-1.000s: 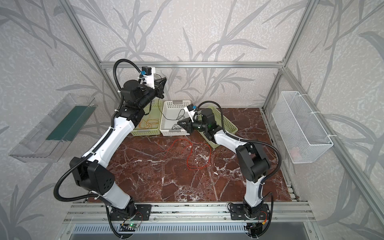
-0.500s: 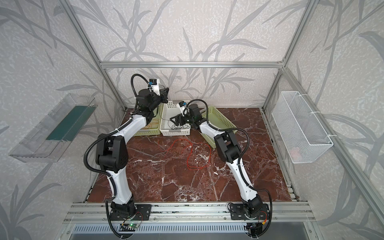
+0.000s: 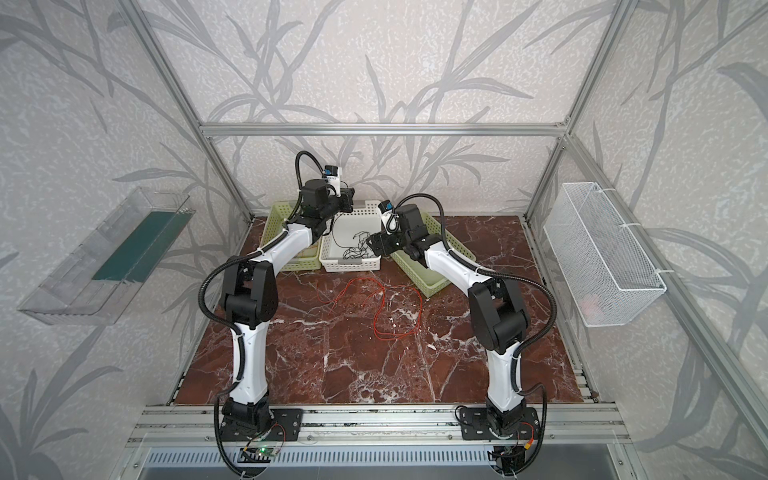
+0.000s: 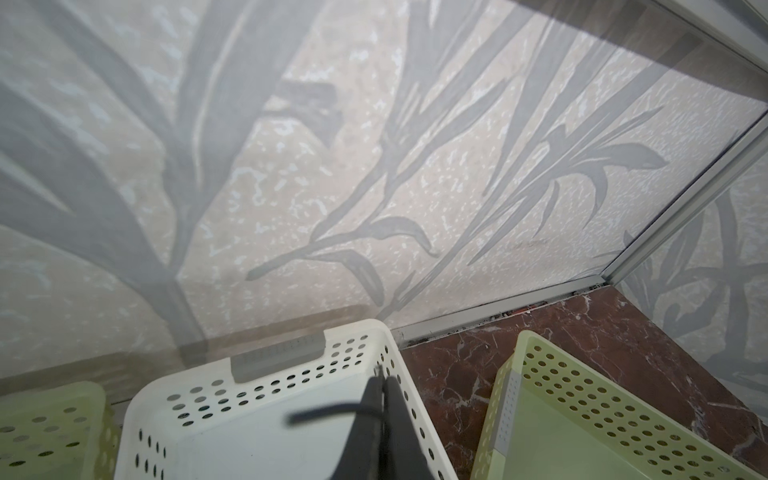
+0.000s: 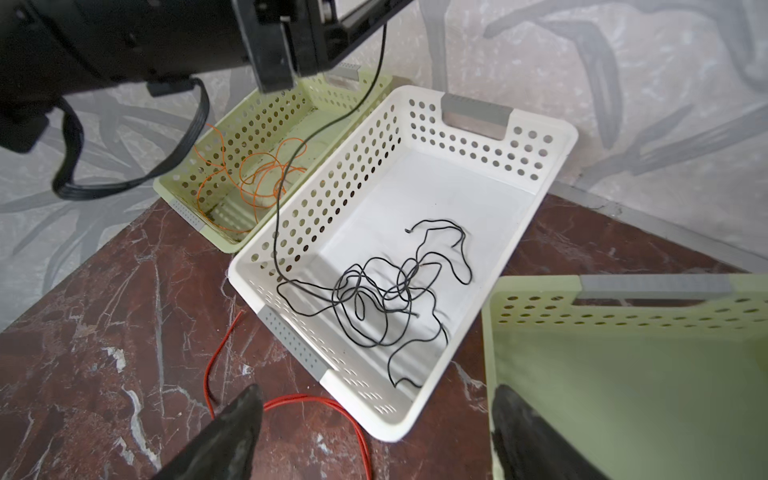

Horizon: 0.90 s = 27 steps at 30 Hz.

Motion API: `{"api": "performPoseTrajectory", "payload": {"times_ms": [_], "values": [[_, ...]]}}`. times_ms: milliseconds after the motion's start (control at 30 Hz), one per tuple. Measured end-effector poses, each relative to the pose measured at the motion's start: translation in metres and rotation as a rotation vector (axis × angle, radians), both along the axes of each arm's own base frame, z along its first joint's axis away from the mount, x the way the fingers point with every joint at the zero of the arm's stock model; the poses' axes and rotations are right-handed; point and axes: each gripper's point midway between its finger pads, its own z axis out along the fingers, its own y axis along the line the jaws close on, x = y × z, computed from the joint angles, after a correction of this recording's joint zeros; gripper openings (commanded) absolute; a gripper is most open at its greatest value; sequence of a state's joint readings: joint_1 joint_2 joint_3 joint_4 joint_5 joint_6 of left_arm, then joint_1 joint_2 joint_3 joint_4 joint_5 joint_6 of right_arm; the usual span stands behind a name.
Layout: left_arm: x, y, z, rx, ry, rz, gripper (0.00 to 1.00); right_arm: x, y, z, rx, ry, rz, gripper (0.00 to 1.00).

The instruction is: Untangle the cables

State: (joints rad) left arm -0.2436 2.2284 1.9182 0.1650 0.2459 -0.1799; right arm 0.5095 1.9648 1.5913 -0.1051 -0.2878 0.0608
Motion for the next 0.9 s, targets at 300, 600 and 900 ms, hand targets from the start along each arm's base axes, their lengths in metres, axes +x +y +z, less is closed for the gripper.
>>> {"api": "performPoseTrajectory", "payload": {"times_ms": [300, 600, 900], "values": [[-0.012, 0.0, -0.027, 0.127, 0.155, 0.047, 0.99, -0.069, -0.019, -0.009, -0.115, -0.004, 0.147, 0.74], [-0.047, 0.014, -0.007, 0.216, 0.241, 0.047, 0.99, -0.145, 0.013, -0.026, -0.196, -0.175, 0.459, 0.66], [-0.104, 0.038, 0.095, 0.147, 0.121, 0.037, 0.99, -0.15, 0.092, -0.087, -0.348, -0.404, 0.825, 0.66]]}}
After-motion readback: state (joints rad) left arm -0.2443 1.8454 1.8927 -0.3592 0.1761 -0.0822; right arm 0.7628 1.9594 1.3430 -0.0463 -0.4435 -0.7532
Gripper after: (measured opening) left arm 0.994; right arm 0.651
